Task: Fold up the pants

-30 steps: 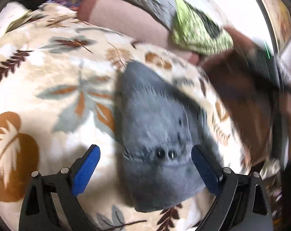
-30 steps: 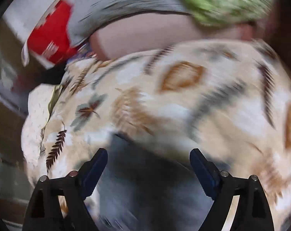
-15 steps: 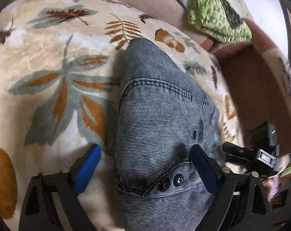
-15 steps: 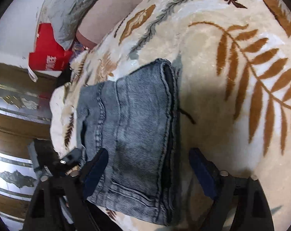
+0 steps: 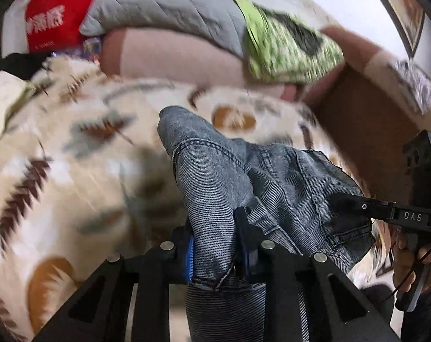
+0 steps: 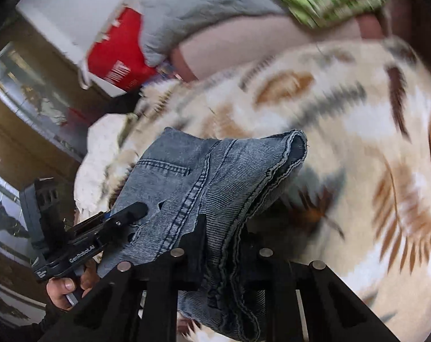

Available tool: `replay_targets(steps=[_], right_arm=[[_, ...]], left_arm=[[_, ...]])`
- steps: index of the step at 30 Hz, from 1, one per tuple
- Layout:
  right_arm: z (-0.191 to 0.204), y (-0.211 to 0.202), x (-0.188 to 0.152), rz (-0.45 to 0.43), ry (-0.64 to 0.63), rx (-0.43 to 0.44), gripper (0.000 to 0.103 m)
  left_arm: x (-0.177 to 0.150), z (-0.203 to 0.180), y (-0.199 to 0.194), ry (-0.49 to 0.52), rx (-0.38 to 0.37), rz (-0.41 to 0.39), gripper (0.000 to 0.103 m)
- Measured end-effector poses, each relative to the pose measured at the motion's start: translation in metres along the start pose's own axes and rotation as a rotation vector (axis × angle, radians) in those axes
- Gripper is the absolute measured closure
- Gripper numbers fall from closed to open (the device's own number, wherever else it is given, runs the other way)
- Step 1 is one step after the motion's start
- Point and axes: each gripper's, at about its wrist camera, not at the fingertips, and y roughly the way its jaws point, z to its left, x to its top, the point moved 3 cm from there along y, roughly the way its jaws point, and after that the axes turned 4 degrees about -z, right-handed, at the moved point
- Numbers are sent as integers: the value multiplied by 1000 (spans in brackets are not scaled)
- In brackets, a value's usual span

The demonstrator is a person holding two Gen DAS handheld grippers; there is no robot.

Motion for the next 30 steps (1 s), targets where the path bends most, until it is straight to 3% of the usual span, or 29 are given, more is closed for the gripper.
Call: replay_targets(steps=[3,6,8,9,10,11,12,14,16,18,20,22,24,26,28,30], right_arm=[[12,3,28,-49,-25,21,84],[13,32,43,-65,-33,37,83],[2,65,40,-28,-21,12,77],[-8,79,33,1,5,-3,76],[-18,92,26,31,26,-25,70],[-29,107,15,74,35,-88,66],[-38,112,5,87,37,-152,64],[-39,99,-5,55,48,-144,54],[-31,77,-9,3,10,-185,51],[-16,50,-16,-65,-15,-157,46],[-4,41,-24,-88,-35,-152,33],[-2,60,-38,-20,-88,-212,27],[-17,99,-59,147,-84,-293,26],[-10,79,-63,64,-93,-316,23],[4,59,-65,18,-153,-361,23],[19,34,-70,-42,-216,-398,13]], left_arm=[[18,19,4,-18,21,-38,77],[19,39,27,-32,56,-39,74],[11,51,57,-55,110,3,61],[2,60,72,-68,145,51,39],[-6,67,80,-78,176,85,31],[-13,73,84,-85,211,112,30],[-19,75,79,-102,193,114,29],[-24,74,61,-107,204,88,27],[-28,68,35,-99,222,25,20],[-32,58,18,-88,214,-35,13],[-40,52,29,-43,278,-6,12],[-51,55,55,-26,320,114,11],[-55,59,54,-87,317,117,10],[-51,56,34,-102,335,92,10],[-46,46,11,-54,378,44,10],[-45,36,-7,-17,393,24,10]])
